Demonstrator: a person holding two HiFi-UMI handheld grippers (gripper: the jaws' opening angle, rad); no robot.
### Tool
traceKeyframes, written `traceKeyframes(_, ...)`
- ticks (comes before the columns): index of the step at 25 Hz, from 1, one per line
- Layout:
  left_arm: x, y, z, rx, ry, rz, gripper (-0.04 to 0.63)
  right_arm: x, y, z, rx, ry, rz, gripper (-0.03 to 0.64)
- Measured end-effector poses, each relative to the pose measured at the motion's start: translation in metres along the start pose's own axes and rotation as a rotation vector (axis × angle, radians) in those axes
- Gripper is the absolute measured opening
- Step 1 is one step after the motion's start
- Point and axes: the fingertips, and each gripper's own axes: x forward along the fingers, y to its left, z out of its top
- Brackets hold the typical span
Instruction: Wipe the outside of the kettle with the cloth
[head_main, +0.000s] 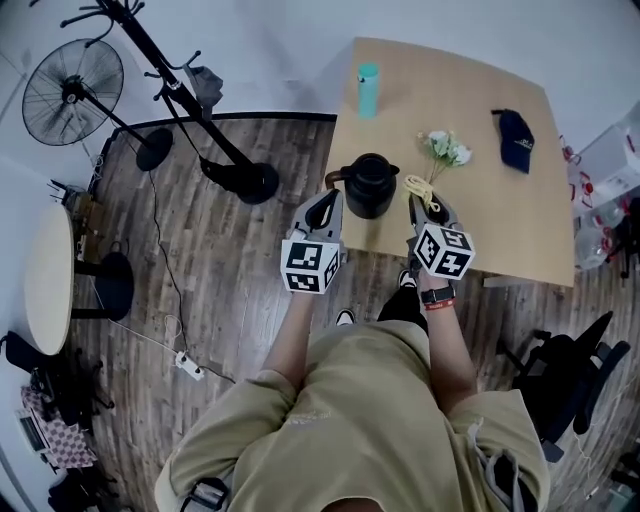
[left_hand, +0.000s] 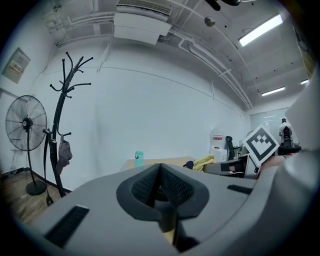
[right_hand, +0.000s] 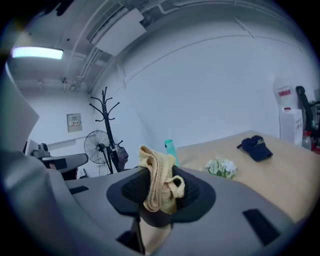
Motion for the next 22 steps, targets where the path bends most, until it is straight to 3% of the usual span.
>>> traceKeyframes(7, -0.014, -0.008, 0.017, 0.030, -0.041, -0.018, 0.021, -0.036, 0.033, 0.034, -0.145, -0.121, -0.041, 0.135)
traceKeyframes(22, -0.042, 0.001, 0.024, 0.028, -0.060, -0.025, 0.021, -0.056, 0.063, 0.025, -0.170, -0.133, -0.070, 0.129)
